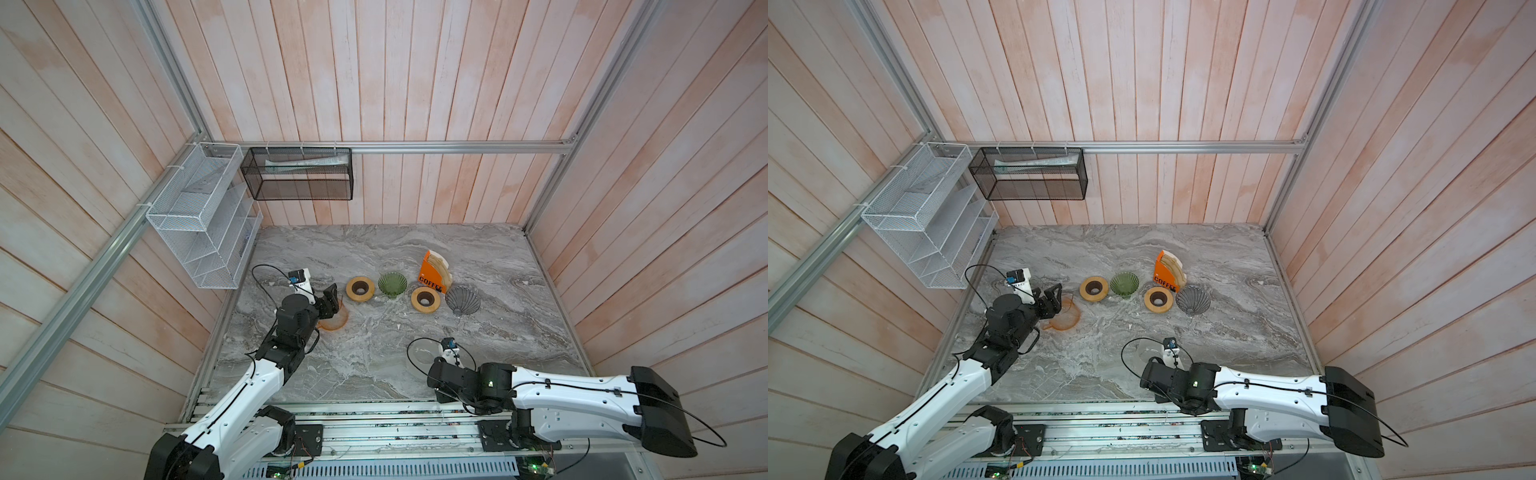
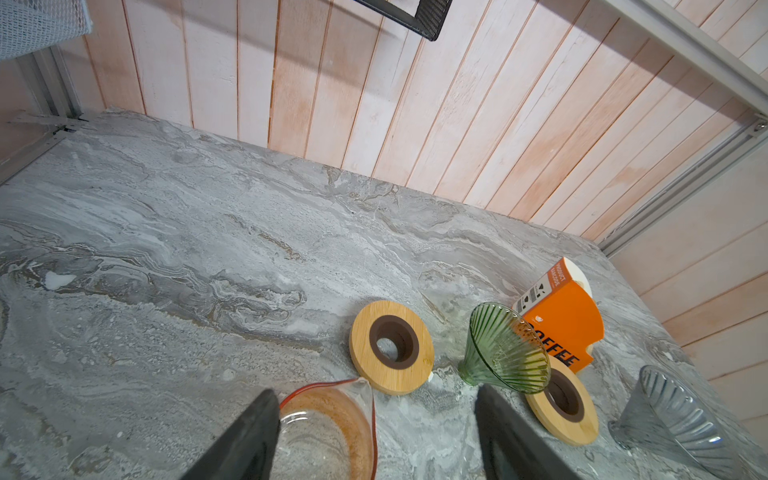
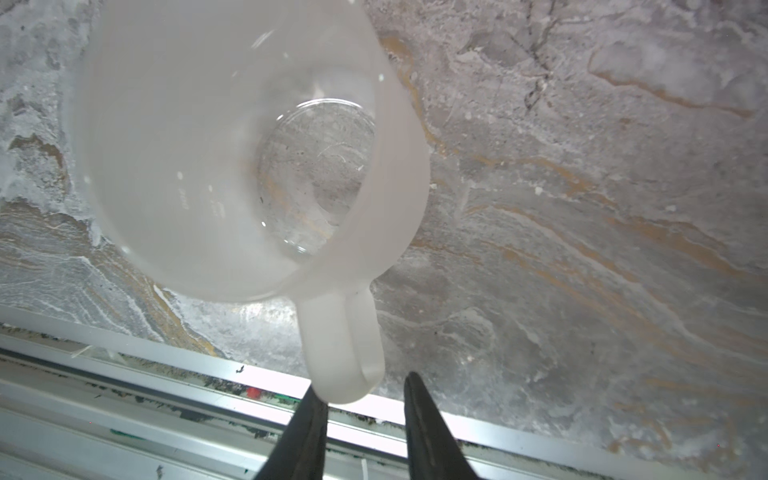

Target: Place the coffee filter in the dripper

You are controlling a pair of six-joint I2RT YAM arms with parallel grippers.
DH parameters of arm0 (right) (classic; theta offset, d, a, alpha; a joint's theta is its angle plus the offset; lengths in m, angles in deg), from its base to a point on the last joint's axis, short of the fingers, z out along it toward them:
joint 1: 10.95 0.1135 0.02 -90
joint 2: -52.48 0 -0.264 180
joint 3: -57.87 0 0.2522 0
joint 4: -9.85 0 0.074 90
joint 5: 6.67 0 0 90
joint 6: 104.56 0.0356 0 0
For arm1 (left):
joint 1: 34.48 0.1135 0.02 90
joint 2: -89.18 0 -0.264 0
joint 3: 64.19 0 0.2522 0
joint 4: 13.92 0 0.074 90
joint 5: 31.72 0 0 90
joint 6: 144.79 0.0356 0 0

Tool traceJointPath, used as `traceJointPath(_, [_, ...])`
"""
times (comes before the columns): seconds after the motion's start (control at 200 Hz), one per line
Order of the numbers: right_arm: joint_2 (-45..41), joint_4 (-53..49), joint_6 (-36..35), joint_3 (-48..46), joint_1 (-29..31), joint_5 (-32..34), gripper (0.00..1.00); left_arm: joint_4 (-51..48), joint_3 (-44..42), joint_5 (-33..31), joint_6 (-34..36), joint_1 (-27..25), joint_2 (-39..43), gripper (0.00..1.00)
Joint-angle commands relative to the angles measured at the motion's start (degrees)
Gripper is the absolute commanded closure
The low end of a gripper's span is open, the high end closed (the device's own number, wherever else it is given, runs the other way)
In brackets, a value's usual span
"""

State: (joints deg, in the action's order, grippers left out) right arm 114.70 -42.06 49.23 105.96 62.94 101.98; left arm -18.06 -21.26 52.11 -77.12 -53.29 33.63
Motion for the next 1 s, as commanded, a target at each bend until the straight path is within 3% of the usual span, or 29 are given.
traceJointPath(0.0, [-1.45,-4.35,1.69,0.7,-1.63,2.44,0.67,-0.11,0.63,0.29,-0.48,-0.18,-0.08,0.24])
traceJointPath(0.49, [-3.16,-3.4,-4.79,0.97,-10.78,2.5,0.69,-1.02,1.33,0.8,-0.32,-0.27,0.3,0.24])
traceJointPath(0.995, [-1.76,0.42,-11.51,0.83,-15.49,4.1,0.69,-1.48,1.9,1.01,0.1,-0.53,-0.1,0.24])
